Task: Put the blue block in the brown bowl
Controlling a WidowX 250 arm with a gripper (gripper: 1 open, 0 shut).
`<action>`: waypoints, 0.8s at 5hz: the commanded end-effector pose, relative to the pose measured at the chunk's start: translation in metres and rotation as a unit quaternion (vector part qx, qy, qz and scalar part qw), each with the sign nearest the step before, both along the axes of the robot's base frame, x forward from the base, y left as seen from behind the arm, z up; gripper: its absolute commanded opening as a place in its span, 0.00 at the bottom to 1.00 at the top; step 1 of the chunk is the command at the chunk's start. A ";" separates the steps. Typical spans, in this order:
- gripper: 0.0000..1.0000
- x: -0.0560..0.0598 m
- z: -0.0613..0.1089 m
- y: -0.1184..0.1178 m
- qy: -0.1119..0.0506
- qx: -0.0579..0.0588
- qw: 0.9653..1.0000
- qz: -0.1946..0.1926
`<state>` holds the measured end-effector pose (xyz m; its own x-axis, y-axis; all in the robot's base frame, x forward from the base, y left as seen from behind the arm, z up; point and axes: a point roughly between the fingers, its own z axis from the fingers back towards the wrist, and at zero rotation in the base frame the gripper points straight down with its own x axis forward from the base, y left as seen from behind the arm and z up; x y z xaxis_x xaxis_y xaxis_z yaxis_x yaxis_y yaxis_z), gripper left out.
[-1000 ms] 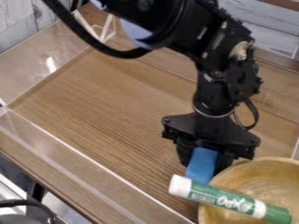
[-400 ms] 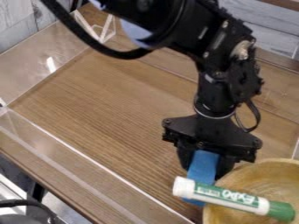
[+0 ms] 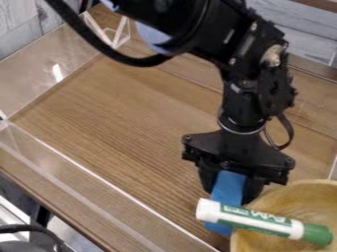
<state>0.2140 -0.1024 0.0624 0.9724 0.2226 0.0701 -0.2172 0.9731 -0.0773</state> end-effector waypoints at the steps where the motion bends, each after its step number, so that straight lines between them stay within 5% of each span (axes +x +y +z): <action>1: 0.00 0.005 0.017 -0.010 -0.027 -0.018 0.999 -0.012; 2: 0.00 0.006 0.020 -0.008 -0.026 -0.014 0.999 -0.019; 3: 1.00 0.007 0.022 -0.008 -0.025 -0.016 0.999 -0.021; 4: 1.00 0.007 0.020 -0.008 -0.023 -0.018 0.999 -0.022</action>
<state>0.2114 -0.1070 0.0668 0.9827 0.1771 0.0544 -0.1725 0.9818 -0.0799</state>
